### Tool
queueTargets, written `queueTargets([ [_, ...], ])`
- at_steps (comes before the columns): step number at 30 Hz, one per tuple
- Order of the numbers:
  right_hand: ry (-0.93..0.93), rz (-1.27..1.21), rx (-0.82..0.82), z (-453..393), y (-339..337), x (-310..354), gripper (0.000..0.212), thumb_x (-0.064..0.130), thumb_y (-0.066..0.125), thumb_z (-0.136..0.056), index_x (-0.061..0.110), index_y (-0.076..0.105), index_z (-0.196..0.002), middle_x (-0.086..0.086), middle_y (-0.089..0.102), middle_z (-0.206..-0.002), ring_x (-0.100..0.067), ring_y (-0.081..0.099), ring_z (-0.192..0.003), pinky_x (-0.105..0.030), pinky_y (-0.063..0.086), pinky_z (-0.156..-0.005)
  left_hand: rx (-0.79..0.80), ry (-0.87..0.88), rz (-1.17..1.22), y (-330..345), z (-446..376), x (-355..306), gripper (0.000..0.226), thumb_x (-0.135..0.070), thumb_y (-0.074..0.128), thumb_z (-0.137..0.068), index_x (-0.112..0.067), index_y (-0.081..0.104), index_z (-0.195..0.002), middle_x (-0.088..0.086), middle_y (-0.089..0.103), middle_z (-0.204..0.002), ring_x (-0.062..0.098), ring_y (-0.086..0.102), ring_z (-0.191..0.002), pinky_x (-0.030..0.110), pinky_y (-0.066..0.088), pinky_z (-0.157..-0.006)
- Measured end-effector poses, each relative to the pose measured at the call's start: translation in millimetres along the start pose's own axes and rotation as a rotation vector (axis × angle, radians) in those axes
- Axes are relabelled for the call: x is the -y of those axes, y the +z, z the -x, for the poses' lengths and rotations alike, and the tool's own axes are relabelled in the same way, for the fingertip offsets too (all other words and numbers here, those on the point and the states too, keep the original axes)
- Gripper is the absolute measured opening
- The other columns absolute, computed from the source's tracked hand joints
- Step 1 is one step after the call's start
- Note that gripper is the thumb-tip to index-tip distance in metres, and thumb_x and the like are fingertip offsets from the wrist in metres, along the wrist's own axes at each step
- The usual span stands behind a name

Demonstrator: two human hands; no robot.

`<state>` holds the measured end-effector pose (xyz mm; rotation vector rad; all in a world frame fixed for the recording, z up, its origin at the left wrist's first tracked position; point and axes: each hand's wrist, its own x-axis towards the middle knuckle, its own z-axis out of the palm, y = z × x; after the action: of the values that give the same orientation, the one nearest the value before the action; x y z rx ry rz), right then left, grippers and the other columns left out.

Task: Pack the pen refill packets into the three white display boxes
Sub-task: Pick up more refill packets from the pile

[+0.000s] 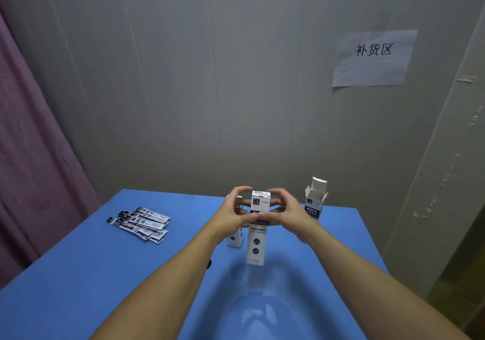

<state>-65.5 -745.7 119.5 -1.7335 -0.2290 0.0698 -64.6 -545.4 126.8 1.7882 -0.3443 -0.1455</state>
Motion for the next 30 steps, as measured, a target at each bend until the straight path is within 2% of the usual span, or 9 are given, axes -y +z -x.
queueTargets([
  [3,0.036,0.021,-0.042,-6,-1,-11,0.044,0.005,0.085,-0.076,0.014,0.063,-0.113,-0.009,0.07,-0.111,-0.028,0.073,-0.093,-0.049,0.06,-0.085,0.045,-0.035,-0.112,-9,2,9,0.068,-0.013,0.08,-0.085,-0.034,0.046,-0.139,-0.003,0.063,-0.123,0.014,0.068,-0.107,0.031,0.059,-0.086],
  [7,0.082,0.047,-0.142,-16,-10,-21,0.04,0.002,0.085,-0.075,0.01,0.061,-0.105,-0.008,0.071,-0.106,-0.025,0.073,-0.091,-0.047,0.06,-0.086,-0.029,-0.098,-0.254,-37,21,37,0.052,-0.018,0.077,-0.087,-0.03,0.055,-0.133,-0.007,0.065,-0.119,0.01,0.066,-0.106,0.027,0.058,-0.087],
  [9,0.098,0.084,-0.165,-24,-14,-26,0.04,0.002,0.086,-0.073,0.011,0.06,-0.103,-0.006,0.071,-0.104,-0.027,0.072,-0.094,-0.046,0.059,-0.087,-0.051,-0.15,-0.352,-59,36,57,0.044,-0.024,0.078,-0.086,-0.033,0.06,-0.125,-0.012,0.067,-0.116,0.009,0.066,-0.104,0.031,0.058,-0.089],
  [13,0.123,0.165,-0.176,-40,-7,-40,0.044,0.005,0.088,-0.07,0.018,0.059,-0.1,-0.002,0.07,-0.104,-0.024,0.07,-0.094,-0.044,0.059,-0.084,-0.108,-0.239,-0.521,-98,64,80,0.032,-0.031,0.077,-0.086,-0.038,0.063,-0.114,-0.015,0.067,-0.112,0.005,0.067,-0.096,0.025,0.057,-0.08],
  [15,0.128,0.187,-0.175,-48,0,-47,0.045,0.007,0.089,-0.069,0.019,0.058,-0.1,-0.001,0.069,-0.104,-0.023,0.069,-0.094,-0.043,0.059,-0.084,-0.132,-0.256,-0.593,-111,74,86,0.028,-0.032,0.075,-0.087,-0.038,0.063,-0.112,-0.015,0.066,-0.112,0.005,0.066,-0.094,0.026,0.055,-0.084],
  [20,0.149,0.24,-0.113,-62,14,-59,0.046,0.009,0.089,-0.07,0.021,0.057,-0.101,0.002,0.069,-0.103,-0.018,0.068,-0.093,-0.044,0.058,-0.086,-0.118,-0.34,-0.765,-129,93,103,0.031,-0.038,0.07,-0.089,-0.035,0.059,-0.118,-0.013,0.062,-0.113,0.004,0.062,-0.096,0.027,0.052,-0.089],
  [26,0.21,0.262,-0.115,-65,15,-69,0.049,0.01,0.09,-0.069,0.019,0.059,-0.106,0.0,0.071,-0.107,-0.018,0.069,-0.098,-0.043,0.056,-0.093,-0.157,-0.46,-0.811,-139,113,122,0.04,-0.039,0.067,-0.092,-0.032,0.054,-0.128,-0.009,0.059,-0.116,0.008,0.061,-0.096,0.027,0.05,-0.087],
  [28,0.257,0.354,-0.077,-63,15,-70,0.055,0.017,0.091,-0.07,0.015,0.058,-0.114,-0.001,0.067,-0.113,-0.02,0.065,-0.104,-0.038,0.054,-0.092,-0.184,-0.49,-0.828,-141,115,125,0.044,-0.041,0.066,-0.092,-0.032,0.051,-0.132,-0.008,0.058,-0.117,0.009,0.06,-0.097,0.029,0.05,-0.089],
  [30,0.332,0.466,-0.034,-58,16,-72,0.069,0.027,0.092,-0.07,0.011,0.052,-0.125,-0.004,0.061,-0.12,-0.023,0.06,-0.109,-0.032,0.049,-0.085,-0.21,-0.516,-0.85,-142,116,127,0.046,-0.043,0.065,-0.091,-0.032,0.05,-0.133,-0.008,0.058,-0.117,0.01,0.06,-0.098,0.031,0.051,-0.091],
])
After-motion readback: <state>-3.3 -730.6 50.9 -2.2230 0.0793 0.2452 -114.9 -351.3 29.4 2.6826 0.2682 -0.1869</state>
